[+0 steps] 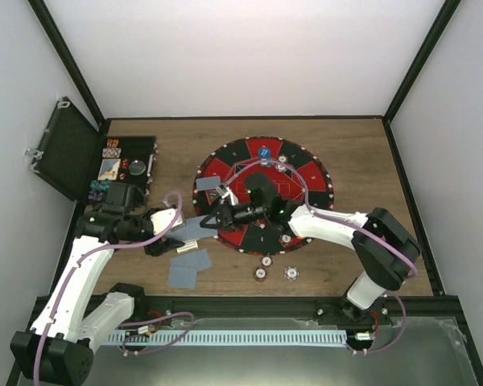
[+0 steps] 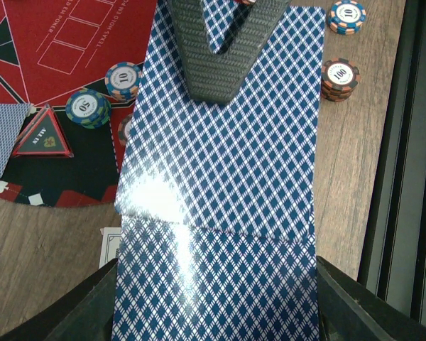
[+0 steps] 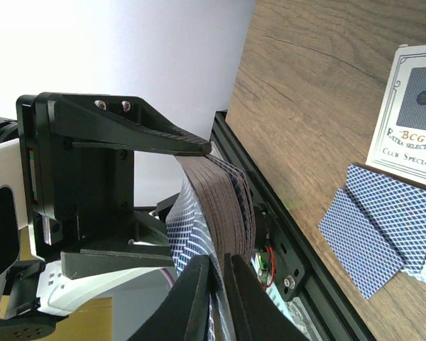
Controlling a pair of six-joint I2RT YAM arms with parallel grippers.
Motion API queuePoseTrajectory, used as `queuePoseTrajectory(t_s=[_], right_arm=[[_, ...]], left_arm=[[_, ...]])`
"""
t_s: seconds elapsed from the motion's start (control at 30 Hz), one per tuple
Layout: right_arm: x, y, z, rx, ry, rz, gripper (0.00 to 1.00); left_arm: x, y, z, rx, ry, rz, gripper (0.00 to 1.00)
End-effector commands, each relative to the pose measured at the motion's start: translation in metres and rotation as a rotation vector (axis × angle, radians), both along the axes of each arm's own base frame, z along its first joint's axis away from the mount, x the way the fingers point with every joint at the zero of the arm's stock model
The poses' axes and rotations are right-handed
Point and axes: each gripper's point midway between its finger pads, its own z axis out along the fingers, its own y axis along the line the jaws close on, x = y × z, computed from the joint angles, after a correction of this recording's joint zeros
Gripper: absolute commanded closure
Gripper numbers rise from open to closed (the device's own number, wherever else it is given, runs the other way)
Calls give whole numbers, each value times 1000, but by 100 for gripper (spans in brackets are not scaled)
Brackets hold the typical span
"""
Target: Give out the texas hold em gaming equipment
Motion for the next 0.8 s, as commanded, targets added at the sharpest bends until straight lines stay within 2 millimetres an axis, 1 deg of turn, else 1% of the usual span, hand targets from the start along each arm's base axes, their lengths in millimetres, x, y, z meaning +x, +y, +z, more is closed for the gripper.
queuePoseTrajectory(t_s=[0.0, 0.13, 0.2, 0.3, 0.37, 0.47, 0.53, 0.63, 0.77], right_arm=[[5, -12, 6, -16, -31, -30, 93], [15, -26, 9, -24, -43, -53, 95], [26, -36, 13, -24, -56, -76, 95], [50, -56, 19, -28, -82, -122, 95], [72, -73, 17, -44, -87, -166, 95], [117, -103, 7, -88, -94, -253, 95], [151, -124, -9, -131, -79, -320, 95], [207, -156, -34, -214, -75, -424, 96], [279, -184, -64, -302, -60, -512, 96]], left_arm=[[2, -4, 11, -27, -36, -15, 96], [2, -3, 10, -23, -34, -16, 96], [2, -3, 10, -21, -36, -15, 96], [2, -3, 8, -18, -32, -16, 96], [2, -2, 8, -16, -34, -16, 96], [2, -3, 10, -21, -33, -18, 96], [2, -3, 10, -21, -32, -18, 96], [2, -3, 8, -20, -22, -19, 96], [1, -2, 4, -13, -8, -18, 96]])
